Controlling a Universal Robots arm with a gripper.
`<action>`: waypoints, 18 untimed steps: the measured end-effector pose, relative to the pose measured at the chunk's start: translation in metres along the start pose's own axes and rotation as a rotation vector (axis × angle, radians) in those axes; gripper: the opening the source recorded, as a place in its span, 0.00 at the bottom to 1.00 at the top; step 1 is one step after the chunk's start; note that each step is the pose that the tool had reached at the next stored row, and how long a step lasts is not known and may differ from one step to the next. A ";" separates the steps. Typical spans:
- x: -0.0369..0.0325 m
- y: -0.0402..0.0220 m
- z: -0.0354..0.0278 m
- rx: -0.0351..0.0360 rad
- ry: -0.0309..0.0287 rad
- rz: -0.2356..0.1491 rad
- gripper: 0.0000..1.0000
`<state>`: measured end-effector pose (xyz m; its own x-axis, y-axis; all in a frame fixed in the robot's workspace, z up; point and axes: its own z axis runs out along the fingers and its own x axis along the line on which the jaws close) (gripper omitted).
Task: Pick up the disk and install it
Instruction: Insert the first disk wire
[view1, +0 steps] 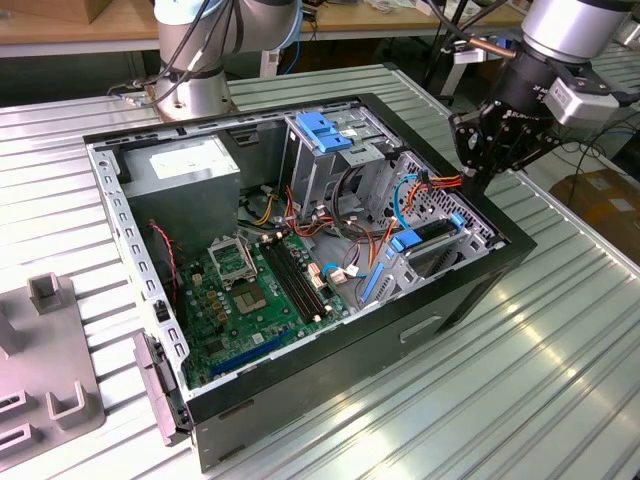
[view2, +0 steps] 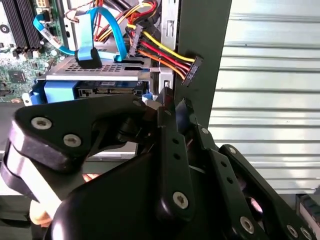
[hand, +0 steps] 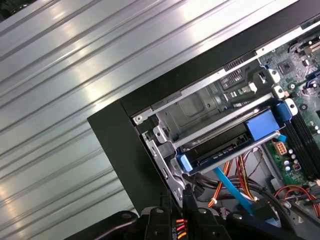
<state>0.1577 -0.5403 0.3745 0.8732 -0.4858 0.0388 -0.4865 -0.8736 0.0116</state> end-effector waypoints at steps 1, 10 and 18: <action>0.0005 -0.0007 0.0002 -0.0002 0.0004 0.013 0.24; -0.0070 -0.0263 0.0017 -0.0239 0.0152 0.045 0.38; -0.0053 -0.0274 0.0075 -0.0178 0.0263 0.046 0.38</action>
<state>0.1666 -0.5140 0.3664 0.8488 -0.5245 0.0659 -0.5270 -0.8495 0.0269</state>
